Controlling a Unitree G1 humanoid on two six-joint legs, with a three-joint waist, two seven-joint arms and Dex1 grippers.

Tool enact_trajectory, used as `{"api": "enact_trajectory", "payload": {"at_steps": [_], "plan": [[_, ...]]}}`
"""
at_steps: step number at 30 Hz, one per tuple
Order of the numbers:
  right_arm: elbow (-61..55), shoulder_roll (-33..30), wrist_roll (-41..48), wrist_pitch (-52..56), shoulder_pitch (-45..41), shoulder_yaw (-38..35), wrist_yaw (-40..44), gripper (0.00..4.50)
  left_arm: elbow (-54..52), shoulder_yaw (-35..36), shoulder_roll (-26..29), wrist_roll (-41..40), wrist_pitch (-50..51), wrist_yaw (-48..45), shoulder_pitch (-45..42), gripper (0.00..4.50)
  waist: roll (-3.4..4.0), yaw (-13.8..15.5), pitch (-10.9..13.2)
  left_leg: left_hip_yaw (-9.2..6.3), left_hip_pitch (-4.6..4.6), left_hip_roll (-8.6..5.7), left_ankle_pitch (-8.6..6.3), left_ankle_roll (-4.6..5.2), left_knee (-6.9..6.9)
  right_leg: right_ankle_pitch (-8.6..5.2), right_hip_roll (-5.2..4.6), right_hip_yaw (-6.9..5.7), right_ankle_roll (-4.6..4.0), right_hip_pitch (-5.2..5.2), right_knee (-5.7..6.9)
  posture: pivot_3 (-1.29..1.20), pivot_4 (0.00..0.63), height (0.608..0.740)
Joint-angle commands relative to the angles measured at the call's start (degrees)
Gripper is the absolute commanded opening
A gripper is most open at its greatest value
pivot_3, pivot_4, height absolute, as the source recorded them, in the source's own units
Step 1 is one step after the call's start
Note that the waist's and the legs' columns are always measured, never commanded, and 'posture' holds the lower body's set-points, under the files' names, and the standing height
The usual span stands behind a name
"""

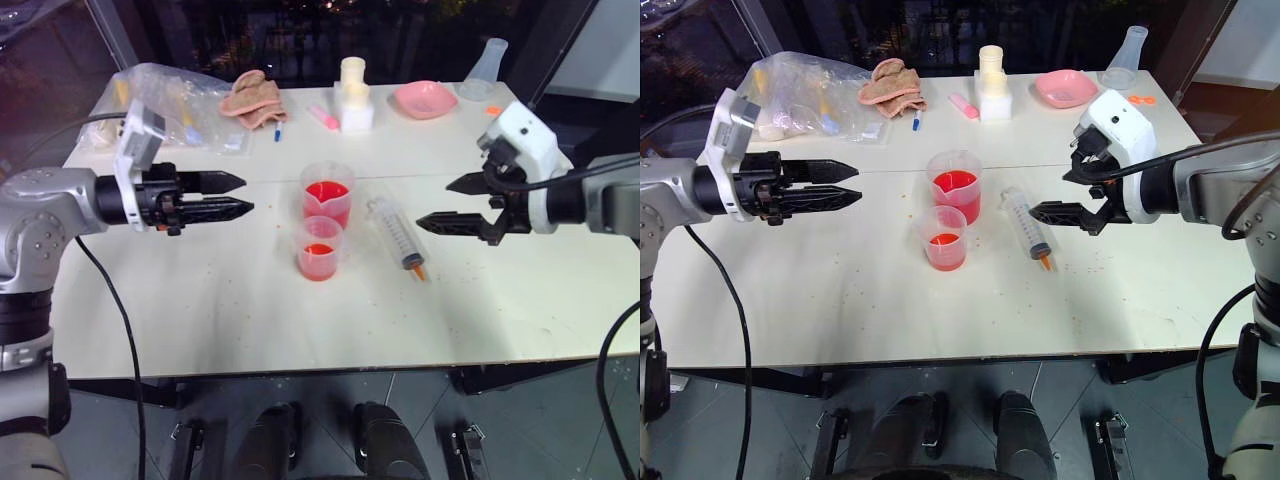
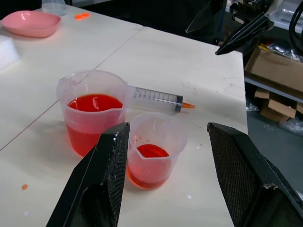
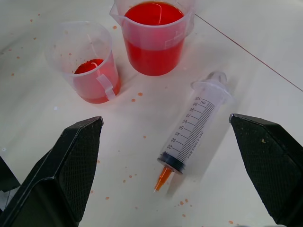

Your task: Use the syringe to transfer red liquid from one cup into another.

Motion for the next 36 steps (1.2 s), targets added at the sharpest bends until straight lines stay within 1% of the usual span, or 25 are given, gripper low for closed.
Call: {"api": "enact_trajectory", "payload": {"at_steps": [1,3,5,16,21,29,32,34,36], "plan": [[-0.6,0.1,0.4,-0.9,-0.6,-0.8,-0.4,4.45,-1.1,1.2,0.4,-0.1,-0.3,0.7,-0.1,2.74,0.0,0.0,0.0,0.0,0.0,0.0,0.0,0.0,0.0,0.0,0.0,0.0,0.0,0.0,0.0,0.0,0.15,0.74],[-0.6,0.2,0.5,-0.7,-0.7,-0.8,-0.6,4.45,-1.3,1.0,0.2,0.1,-0.8,0.8,0.0,2.74,0.0,0.0,0.0,0.0,0.0,0.0,0.0,0.0,0.0,0.0,0.0,0.0,0.0,0.0,0.0,0.0,0.15,0.74],[-0.6,0.2,0.6,-0.6,-0.7,-0.9,-0.8,4.45,-1.0,1.7,-0.2,-1.3,0.4,1.1,-0.5,2.74,0.0,0.0,0.0,0.0,0.0,0.0,0.0,0.0,0.0,0.0,0.0,0.0,0.0,0.0,0.0,0.0,0.15,0.74],[0.3,0.7,0.5,1.5,-2.0,0.6,-2.5,4.45,-0.7,0.5,0.0,-0.1,-1.2,0.3,-1.0,2.74,0.0,0.0,0.0,0.0,0.0,0.0,0.0,0.0,0.0,0.0,0.0,0.0,0.0,0.0,0.0,0.0,0.15,0.74],[0.7,-0.8,-1.8,0.3,-2.4,4.9,-3.7,4.45,-0.9,0.4,-0.1,-0.2,-0.8,0.7,-1.0,2.74,0.0,0.0,0.0,0.0,0.0,0.0,0.0,0.0,0.0,0.0,0.0,0.0,0.0,0.0,0.0,0.0,0.15,0.74],[2.6,-0.6,-3.5,0.8,-4.1,7.9,-3.9,4.45,-1.7,0.8,-0.3,-0.3,-0.7,1.5,0.1,2.74,0.0,0.0,0.0,0.01,0.0,0.0,0.0,0.0,0.0,0.0,0.0,0.0,0.0,0.0,0.0,0.0,0.15,0.74],[7.2,2.7,-4.2,4.9,-8.2,9.8,-5.4,4.45,-2.0,0.9,-0.6,-0.6,-0.6,1.9,0.3,2.74,0.0,-0.3,0.0,0.01,0.0,0.0,0.0,0.0,-0.01,0.0,0.0,0.01,0.0,-0.01,0.0,0.0,0.15,0.74],[12.6,5.0,-3.9,6.8,-11.4,11.9,-6.7,4.45,-1.9,0.8,-1.0,-0.7,-0.5,2.1,0.1,2.74,0.0,-0.4,0.0,0.03,0.02,0.01,0.0,0.0,-0.01,0.0,0.01,0.04,-0.01,-0.02,0.02,0.0,0.15,0.74],[20.3,7.9,-4.4,7.1,-15.5,15.2,-8.5,4.45,-1.9,0.7,-1.2,-0.6,-0.6,2.2,0.0,2.74,-0.01,-0.4,0.0,0.03,0.02,0.02,0.0,0.0,0.0,0.0,0.03,0.03,-0.01,-0.02,0.03,0.0,0.15,0.74]]}}
